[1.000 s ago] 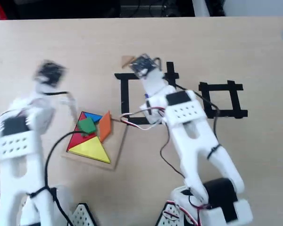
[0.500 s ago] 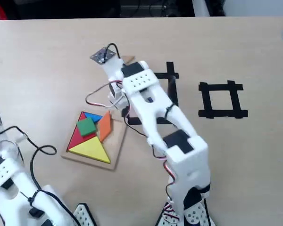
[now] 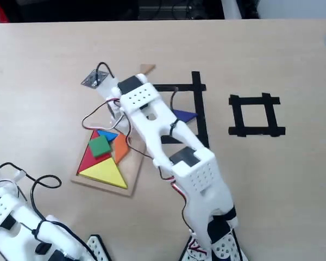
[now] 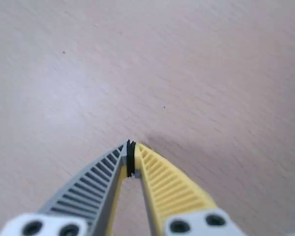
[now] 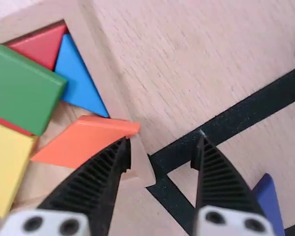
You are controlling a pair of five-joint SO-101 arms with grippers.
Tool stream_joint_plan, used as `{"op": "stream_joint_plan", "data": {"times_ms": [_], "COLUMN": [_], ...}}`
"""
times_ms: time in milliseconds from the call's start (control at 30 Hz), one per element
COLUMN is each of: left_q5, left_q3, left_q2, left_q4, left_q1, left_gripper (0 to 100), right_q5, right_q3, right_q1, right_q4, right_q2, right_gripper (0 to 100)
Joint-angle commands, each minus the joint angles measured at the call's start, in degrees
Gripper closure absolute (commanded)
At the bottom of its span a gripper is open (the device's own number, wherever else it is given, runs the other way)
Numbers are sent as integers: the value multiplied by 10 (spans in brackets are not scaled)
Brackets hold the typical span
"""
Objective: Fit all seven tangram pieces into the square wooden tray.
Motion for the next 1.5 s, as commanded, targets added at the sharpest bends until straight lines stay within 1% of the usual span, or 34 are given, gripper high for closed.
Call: {"op": "stream_joint_plan", "data": {"times_ms": [0, 100, 200, 433, 633, 1033, 1100, 1233, 1300, 1467], "left_q5": [32, 33, 34, 34, 34, 34, 34, 34, 34, 34], "left_q3": [-3, -3, -2, 5, 6, 6, 6, 6, 6, 6], "left_q2": [-9, -9, -9, -9, -9, -10, -10, -10, -10, -10], "left_q4": [-4, -4, -4, -4, -4, -4, -4, -4, -4, -4], "left_q1": [-2, -3, -7, -3, -3, -3, -3, -3, -3, -3], "left_gripper": [970, 970, 970, 970, 970, 970, 970, 970, 970, 970], "right_q5": [-13, -18, -19, -77, -112, -111, -111, -112, -112, -112], "right_q3": [-44, -36, 3, 69, 134, 149, 146, 149, 152, 168], "right_q1": [-29, -54, -81, -93, -99, -98, -100, -116, -124, -134], "right_q4": [37, 61, 62, -15, -82, -65, -56, -55, -54, -54], "right_q2": [-36, -60, -70, -71, -71, -85, -85, -82, -81, -80], "right_gripper": [783, 783, 783, 783, 783, 784, 804, 924, 965, 925]}}
